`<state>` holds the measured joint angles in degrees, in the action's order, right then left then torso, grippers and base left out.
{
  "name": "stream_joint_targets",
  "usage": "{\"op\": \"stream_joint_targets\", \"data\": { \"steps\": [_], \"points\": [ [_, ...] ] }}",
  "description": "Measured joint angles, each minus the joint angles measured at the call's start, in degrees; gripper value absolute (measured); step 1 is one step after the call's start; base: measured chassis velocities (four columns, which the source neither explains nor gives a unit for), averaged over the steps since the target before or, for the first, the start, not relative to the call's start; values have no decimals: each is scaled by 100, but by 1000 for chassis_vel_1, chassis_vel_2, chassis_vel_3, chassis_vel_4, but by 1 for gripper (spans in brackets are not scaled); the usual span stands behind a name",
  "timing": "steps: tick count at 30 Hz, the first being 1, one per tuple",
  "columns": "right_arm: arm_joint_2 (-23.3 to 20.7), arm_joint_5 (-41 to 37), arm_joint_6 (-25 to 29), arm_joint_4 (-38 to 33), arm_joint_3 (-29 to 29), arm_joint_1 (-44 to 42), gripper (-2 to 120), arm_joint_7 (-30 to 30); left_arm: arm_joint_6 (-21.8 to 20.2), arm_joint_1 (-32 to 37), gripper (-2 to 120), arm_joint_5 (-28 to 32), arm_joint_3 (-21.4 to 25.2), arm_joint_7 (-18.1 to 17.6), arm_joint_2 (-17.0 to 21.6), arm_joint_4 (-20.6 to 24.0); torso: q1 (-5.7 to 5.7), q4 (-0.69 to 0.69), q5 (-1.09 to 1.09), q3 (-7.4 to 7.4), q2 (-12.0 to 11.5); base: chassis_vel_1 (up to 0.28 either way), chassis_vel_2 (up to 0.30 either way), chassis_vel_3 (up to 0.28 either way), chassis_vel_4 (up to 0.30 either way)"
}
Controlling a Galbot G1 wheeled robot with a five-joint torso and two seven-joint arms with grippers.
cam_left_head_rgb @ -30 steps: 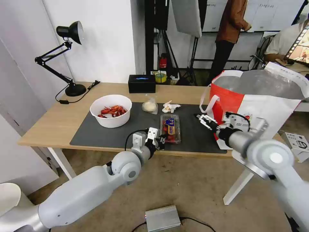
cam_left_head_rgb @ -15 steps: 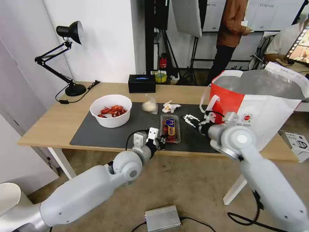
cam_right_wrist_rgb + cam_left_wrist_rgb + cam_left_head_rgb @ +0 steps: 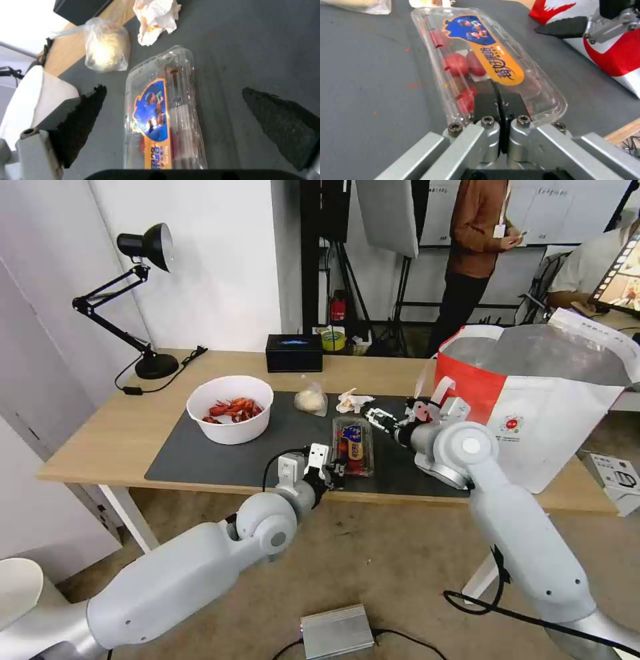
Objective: Pick up the trash from the table and place it into the takeout bag.
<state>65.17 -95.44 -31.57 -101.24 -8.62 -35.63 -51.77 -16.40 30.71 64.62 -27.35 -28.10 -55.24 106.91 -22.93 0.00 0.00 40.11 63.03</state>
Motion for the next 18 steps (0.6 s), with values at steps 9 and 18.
{"op": "stream_joint_targets", "data": {
  "steps": [9, 18],
  "points": [
    [247, -19, -161, 358, 110, 224, 100, -226, 3, 95, 0, -8, 27, 8, 2, 17, 0, 1, -1, 0, 0, 0, 0, 0, 0],
    [340, -20, -226, 607, 144, 311, 100, -279, 4, 101, 0, -30, 13, 13, -59, 17, 1, 0, 0, 0, 0, 0, 0, 0, 0]
  ]
}}
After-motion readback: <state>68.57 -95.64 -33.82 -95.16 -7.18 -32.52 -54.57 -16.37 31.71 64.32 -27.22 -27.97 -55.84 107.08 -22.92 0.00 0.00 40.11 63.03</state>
